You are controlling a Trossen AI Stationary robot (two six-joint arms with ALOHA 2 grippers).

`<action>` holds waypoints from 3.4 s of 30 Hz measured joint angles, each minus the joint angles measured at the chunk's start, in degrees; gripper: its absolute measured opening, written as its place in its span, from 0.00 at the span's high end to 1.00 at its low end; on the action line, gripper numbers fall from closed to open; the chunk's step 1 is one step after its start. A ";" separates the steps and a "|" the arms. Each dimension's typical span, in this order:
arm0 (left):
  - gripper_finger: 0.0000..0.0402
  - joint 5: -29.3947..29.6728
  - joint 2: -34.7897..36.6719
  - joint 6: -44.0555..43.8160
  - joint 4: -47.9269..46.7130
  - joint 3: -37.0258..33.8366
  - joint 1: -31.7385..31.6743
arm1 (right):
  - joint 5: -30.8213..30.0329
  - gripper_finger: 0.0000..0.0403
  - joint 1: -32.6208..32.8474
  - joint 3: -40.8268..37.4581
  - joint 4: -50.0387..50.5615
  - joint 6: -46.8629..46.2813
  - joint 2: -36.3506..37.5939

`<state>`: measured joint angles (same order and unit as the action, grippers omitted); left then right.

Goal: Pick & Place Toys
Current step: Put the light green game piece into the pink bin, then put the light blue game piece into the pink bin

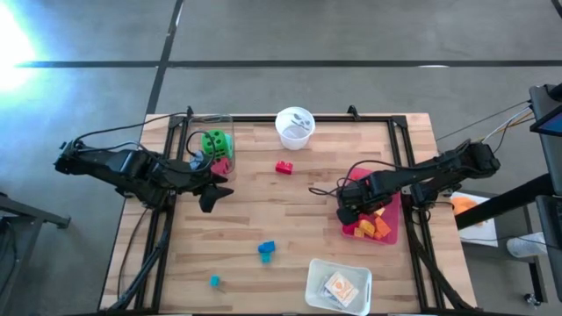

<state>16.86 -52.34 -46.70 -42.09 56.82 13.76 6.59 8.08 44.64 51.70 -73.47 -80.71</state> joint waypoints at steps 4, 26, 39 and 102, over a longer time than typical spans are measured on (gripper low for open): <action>0.34 0.00 0.00 -0.07 0.01 0.00 0.00 | 0.00 0.23 0.00 -0.02 0.09 -0.04 0.32; 0.34 -12.23 -0.95 -0.16 -3.33 -0.04 0.10 | -0.56 0.15 0.04 8.19 11.95 0.34 0.46; 0.34 -19.45 -10.56 5.20 -5.64 -3.61 17.02 | -5.62 0.15 0.23 16.28 12.39 1.01 0.44; 0.39 -9.97 -48.91 -4.46 7.01 1.36 40.81 | -23.32 0.15 15.67 22.58 7.69 -6.05 -0.09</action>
<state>6.90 -101.25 -51.15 -35.07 58.17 54.57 -16.73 23.75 67.22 59.40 -79.53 -80.79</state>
